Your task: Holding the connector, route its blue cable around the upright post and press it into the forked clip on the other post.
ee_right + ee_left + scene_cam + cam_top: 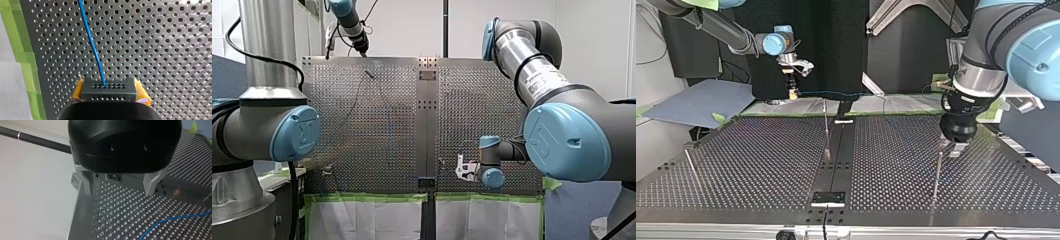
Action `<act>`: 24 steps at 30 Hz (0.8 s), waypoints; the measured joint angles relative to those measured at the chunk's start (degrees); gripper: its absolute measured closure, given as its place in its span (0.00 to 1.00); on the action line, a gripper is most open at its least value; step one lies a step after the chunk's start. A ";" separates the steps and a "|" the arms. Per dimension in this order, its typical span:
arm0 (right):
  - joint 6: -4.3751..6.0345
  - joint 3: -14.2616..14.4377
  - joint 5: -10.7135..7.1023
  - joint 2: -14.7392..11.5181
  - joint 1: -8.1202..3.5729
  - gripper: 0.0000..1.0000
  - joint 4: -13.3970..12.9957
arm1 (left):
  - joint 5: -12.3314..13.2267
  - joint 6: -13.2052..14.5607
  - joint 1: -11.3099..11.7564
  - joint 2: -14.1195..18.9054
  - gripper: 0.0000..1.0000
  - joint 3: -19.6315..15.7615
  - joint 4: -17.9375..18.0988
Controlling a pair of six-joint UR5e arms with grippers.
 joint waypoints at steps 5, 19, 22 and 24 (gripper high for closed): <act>0.00 -0.02 0.02 0.00 0.06 1.00 0.01 | -0.79 -0.52 -0.13 -0.57 0.00 -0.02 0.51; 0.07 -0.03 0.06 0.00 0.11 1.00 -0.01 | -5.00 -0.74 -0.62 -2.00 0.00 -0.07 0.20; 0.08 -0.01 0.06 0.01 0.16 1.00 -0.01 | -5.99 -0.72 -0.68 -1.99 0.00 -0.08 -0.49; 0.09 0.00 0.07 0.00 0.15 1.00 -0.01 | -6.82 -0.61 -0.69 -1.98 0.00 -0.09 -1.22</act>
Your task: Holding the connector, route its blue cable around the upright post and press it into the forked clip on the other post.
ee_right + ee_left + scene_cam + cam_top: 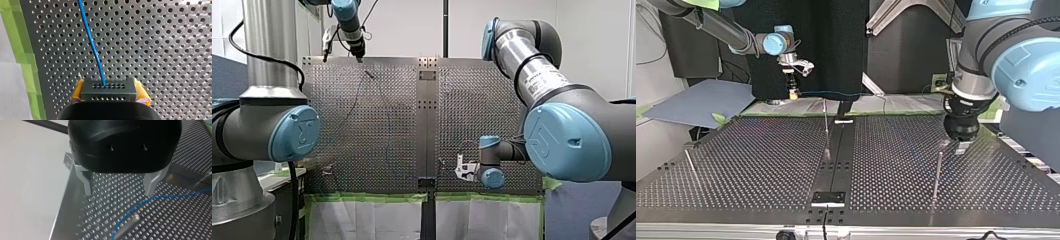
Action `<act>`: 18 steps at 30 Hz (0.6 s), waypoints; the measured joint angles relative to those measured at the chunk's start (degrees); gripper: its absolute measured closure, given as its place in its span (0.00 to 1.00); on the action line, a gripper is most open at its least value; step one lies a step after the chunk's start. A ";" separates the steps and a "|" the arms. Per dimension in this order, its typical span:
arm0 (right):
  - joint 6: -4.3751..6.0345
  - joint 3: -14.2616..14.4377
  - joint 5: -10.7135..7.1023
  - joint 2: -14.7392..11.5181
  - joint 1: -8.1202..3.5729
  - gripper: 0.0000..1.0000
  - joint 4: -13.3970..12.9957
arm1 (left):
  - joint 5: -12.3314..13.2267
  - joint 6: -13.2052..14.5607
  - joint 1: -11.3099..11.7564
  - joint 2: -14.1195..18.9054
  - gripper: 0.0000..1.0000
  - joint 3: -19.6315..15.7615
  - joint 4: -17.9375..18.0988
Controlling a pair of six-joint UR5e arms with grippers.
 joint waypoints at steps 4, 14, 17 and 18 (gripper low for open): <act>0.00 -0.01 0.00 0.00 0.02 1.00 0.00 | -2.05 0.22 -0.18 0.01 0.00 0.01 -1.31; 0.00 -0.01 0.00 0.00 0.12 1.00 0.00 | -5.81 0.27 -0.44 0.01 0.00 0.03 -1.72; 0.00 0.00 0.00 0.00 0.12 1.00 0.00 | -5.97 0.28 -0.45 0.00 0.00 0.01 -1.69; 0.00 0.00 0.00 0.00 0.12 1.00 -0.01 | -5.96 0.31 -0.45 0.01 0.00 0.01 -1.66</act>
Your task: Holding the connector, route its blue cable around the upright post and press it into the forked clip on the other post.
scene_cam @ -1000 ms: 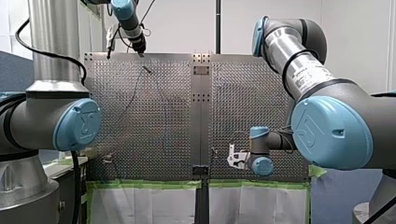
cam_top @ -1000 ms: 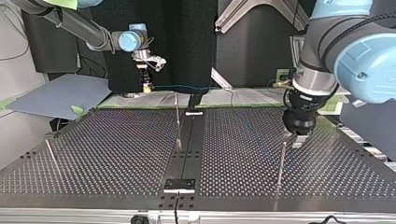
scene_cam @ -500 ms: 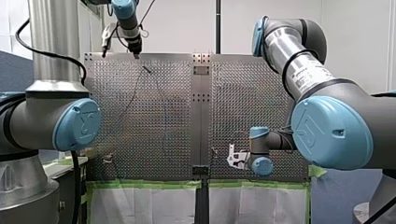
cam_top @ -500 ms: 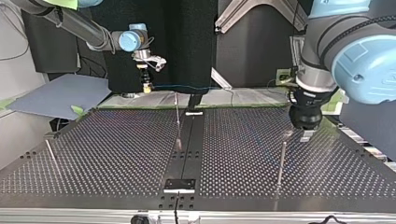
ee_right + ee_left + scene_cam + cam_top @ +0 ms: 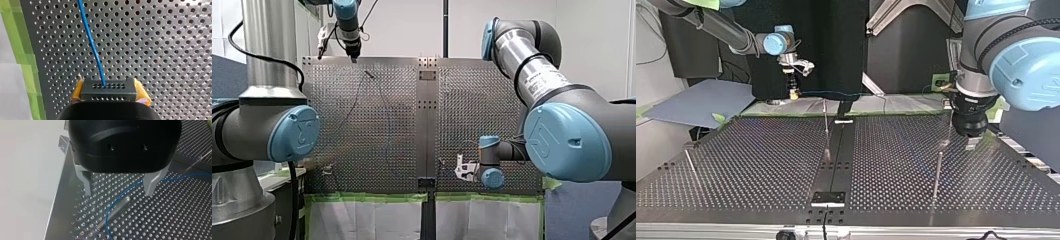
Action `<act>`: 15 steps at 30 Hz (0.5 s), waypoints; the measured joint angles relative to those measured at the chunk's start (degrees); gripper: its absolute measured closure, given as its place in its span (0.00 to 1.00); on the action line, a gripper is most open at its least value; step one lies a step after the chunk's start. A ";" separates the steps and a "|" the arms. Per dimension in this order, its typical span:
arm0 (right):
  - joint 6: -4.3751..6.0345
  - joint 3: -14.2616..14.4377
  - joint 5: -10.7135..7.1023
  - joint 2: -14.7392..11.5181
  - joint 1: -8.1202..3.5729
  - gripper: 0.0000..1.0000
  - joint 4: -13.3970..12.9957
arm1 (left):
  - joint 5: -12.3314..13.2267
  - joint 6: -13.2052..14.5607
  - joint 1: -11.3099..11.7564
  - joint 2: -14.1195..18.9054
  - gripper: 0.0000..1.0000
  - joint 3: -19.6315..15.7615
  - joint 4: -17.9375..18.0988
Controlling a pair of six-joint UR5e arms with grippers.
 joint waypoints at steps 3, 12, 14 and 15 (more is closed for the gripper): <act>0.00 0.00 -0.04 0.00 0.00 1.00 0.00 | 0.10 0.39 -0.04 -0.02 0.00 0.01 0.44; 0.00 0.00 -0.08 0.00 0.01 1.00 0.01 | 2.97 3.22 -1.49 -1.83 0.00 0.01 3.96; 0.00 0.00 -0.08 0.00 0.01 1.00 0.01 | 3.80 3.64 -2.27 -2.64 0.00 0.03 4.84; 0.00 0.00 -0.08 0.00 0.01 1.00 0.00 | 4.09 3.76 -2.65 -3.03 0.00 0.03 5.23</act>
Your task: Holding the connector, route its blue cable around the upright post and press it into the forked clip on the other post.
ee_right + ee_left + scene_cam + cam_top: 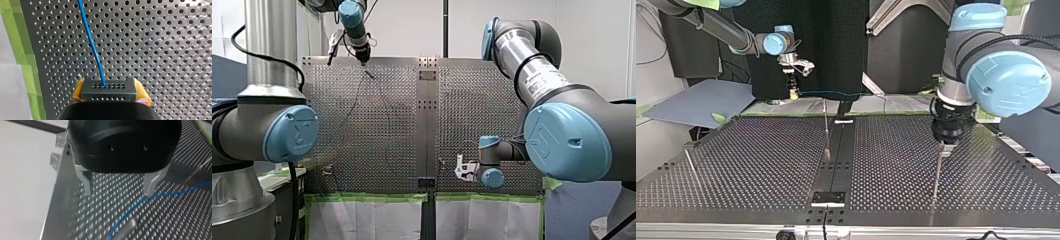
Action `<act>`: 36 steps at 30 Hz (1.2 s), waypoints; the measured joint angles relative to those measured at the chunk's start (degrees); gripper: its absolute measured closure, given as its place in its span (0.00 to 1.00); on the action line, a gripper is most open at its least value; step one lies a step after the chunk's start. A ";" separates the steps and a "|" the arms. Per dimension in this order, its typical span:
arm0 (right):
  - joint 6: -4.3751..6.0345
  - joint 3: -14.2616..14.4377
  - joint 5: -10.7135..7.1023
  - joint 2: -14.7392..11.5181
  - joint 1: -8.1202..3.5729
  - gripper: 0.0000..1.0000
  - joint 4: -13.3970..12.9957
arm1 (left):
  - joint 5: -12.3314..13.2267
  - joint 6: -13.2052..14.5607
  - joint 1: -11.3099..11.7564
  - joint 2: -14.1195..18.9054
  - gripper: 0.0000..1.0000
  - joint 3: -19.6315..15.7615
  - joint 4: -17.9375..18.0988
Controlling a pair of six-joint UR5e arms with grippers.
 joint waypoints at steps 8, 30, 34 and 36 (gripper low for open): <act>0.00 0.01 -0.08 0.00 0.00 1.00 0.09 | -1.86 1.76 -3.68 -3.68 0.00 0.00 3.70; -0.19 0.00 -0.18 0.00 0.04 1.00 0.45 | -9.14 7.50 -11.01 -5.44 0.00 -3.35 14.30; -0.24 0.00 -0.18 0.00 0.07 1.00 0.50 | -10.97 8.53 -10.77 -5.51 0.00 -3.89 16.22; -0.28 0.01 -0.18 0.00 0.07 1.00 0.52 | -11.47 9.03 -10.71 -5.51 0.00 -3.95 17.08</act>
